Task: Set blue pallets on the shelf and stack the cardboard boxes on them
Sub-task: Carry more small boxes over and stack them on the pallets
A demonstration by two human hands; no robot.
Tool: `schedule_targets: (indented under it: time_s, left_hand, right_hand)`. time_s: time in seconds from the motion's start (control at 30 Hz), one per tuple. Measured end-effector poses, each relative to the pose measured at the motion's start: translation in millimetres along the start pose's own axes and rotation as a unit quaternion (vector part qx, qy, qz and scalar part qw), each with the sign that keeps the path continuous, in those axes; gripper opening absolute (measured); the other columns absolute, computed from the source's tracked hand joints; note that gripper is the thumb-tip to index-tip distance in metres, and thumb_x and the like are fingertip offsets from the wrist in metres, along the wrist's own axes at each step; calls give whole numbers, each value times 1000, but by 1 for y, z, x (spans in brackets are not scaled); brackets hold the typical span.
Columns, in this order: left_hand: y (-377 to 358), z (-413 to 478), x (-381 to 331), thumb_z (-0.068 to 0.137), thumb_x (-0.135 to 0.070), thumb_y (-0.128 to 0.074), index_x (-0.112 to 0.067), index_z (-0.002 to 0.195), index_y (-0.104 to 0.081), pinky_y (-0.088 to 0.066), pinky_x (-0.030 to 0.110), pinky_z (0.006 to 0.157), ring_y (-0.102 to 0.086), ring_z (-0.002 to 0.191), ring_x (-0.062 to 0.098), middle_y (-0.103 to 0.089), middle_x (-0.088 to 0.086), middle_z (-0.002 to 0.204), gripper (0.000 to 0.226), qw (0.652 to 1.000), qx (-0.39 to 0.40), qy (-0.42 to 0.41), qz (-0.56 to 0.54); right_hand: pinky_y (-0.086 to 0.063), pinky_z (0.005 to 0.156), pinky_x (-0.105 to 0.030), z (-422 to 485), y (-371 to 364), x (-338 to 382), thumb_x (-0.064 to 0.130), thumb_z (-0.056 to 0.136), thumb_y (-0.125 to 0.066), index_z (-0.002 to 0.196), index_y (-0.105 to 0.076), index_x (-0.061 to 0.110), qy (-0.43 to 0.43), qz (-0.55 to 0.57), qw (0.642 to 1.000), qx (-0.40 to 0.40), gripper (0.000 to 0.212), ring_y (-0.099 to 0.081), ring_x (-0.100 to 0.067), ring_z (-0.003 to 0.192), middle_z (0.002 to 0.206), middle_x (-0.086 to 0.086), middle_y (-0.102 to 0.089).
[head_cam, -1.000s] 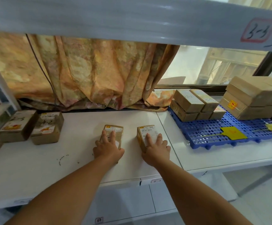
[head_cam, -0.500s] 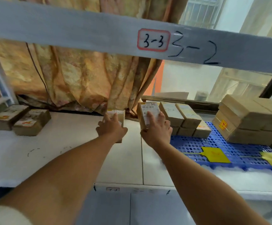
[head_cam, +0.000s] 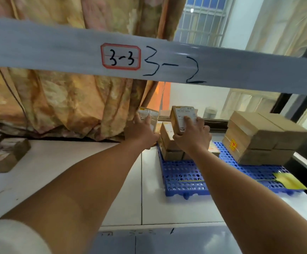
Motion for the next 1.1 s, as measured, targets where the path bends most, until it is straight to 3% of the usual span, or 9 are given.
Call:
schedule_targets:
  time_s: [0.17, 0.53, 0.83, 1.1]
  left_hand:
    - [-5, 14, -33, 86, -62, -48, -31, 151, -19, -30, 47, 110, -21, 143, 38, -5, 9, 161, 77, 1000, 3, -9, -14]
    - [-13, 37, -86, 87, -57, -45, -30, 148, -28, -37, 44, 102, -35, 134, 36, -20, 9, 155, 69, 997, 14, 5, -79]
    - [-49, 46, -116, 84, -58, -46, -31, 149, -30, -37, 44, 107, -37, 133, 36, -17, 6, 157, 72, 986, 55, 112, -110]
    - [-64, 49, -118, 83, -62, -47, -33, 150, -26, -39, 45, 105, -38, 132, 37, -18, 8, 155, 76, 971, 59, 199, -119]
  right_hand:
    - [-33, 103, -48, 6, 5, -21, 49, 76, -65, 138, -32, 33, -29, -7, 1000, -9, 72, -35, -37, 124, 143, -10, -29]
    - [-35, 100, -53, 39, 14, -111, 52, 84, -52, 133, -31, 29, -141, 12, 990, -18, 58, -37, -42, 119, 138, -14, -28]
    - [-24, 108, -51, 65, -18, -178, 47, 86, -52, 140, -26, 36, -68, -46, 989, 122, 61, -25, -40, 131, 150, -12, -11]
    - [-25, 109, -53, 84, -47, -198, 52, 88, -49, 143, -22, 36, -47, 11, 986, 158, 64, -23, -42, 134, 154, -14, -10]
Point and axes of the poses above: each hand's wrist, its own z-axis towards the middle knuckle, its own y-axis out of the back of the hand, x = y × z, the point moved 4 cm from there along z, towards the middle knuckle
